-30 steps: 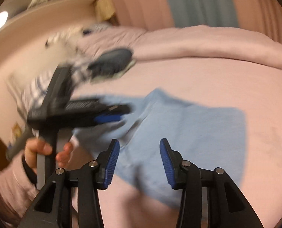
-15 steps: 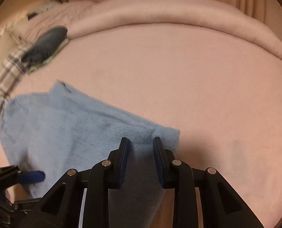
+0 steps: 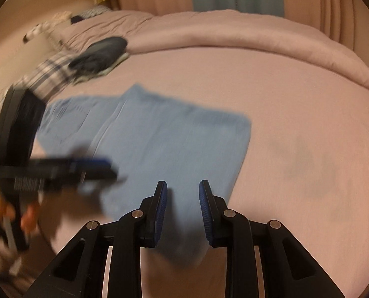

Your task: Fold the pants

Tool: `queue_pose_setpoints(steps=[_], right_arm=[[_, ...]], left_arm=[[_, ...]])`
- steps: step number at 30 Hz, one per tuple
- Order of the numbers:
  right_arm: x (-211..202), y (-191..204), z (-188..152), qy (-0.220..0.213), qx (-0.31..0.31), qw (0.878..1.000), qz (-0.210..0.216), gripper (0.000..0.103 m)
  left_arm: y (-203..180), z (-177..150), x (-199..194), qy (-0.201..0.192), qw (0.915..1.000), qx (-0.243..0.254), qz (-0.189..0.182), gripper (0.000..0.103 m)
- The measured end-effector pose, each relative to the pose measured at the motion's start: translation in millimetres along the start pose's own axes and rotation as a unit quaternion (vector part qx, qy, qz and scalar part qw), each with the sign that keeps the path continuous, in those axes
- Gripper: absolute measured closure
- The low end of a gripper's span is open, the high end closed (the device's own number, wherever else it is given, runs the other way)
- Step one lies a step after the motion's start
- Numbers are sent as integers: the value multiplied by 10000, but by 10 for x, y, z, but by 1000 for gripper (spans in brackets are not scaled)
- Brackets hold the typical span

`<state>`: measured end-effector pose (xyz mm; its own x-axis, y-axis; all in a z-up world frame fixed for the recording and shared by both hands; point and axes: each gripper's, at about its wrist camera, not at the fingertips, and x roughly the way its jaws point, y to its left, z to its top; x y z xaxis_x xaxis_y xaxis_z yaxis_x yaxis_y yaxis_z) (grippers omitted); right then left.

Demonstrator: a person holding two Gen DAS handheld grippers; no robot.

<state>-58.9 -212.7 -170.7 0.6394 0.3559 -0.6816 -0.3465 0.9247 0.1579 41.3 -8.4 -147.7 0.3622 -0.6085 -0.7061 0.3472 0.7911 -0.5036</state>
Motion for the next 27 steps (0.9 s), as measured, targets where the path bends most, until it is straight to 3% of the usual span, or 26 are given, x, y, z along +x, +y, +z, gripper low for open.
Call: queue_pose_setpoints(steps=[2, 4, 9, 11, 12, 13, 15, 17, 22, 25, 27], right_arm=[[142, 25, -143, 172, 29, 9998, -126, 75], [150, 59, -263, -258, 16, 9994, -250, 75], [135, 34, -212, -268, 259, 9991, -199, 75], [40, 21, -239, -289, 413, 9987, -117, 64], [-12, 17, -226, -353, 514, 9981, 13, 61], [-62, 28, -211, -458, 583, 9971, 194, 56], [-114, 92, -175, -597, 551, 9959, 402, 55], [-111, 196, -117, -634, 395, 9962, 445, 55], [53, 453, 13, -577, 211, 9949, 800, 55], [148, 612, 58, -488, 91, 9948, 889, 55], [162, 705, 55, -448, 8, 9947, 922, 55]], left_arm=[[-25, 18, 38, -3, 10000, -9, 14, 53], [-14, 9, 34, -44, 10000, -41, -7, 53], [91, 0, -235, -292, 9983, -481, -114, 50], [183, -54, -500, -640, 9960, -621, -87, 44], [256, -96, -646, -823, 9938, -749, -88, 37], [364, -147, -805, -1025, 9902, -945, -61, 29], [598, -266, -1076, -1376, 9808, -1383, 20, 25], [904, -432, -1330, -1650, 9662, -1975, 162, 25], [1425, -758, -1563, -1870, 9350, -2993, 351, 25], [1650, -815, -1533, -1949, 9165, -3491, 111, 25], [1716, -770, -1510, -2014, 9113, -3591, 15, 25]])
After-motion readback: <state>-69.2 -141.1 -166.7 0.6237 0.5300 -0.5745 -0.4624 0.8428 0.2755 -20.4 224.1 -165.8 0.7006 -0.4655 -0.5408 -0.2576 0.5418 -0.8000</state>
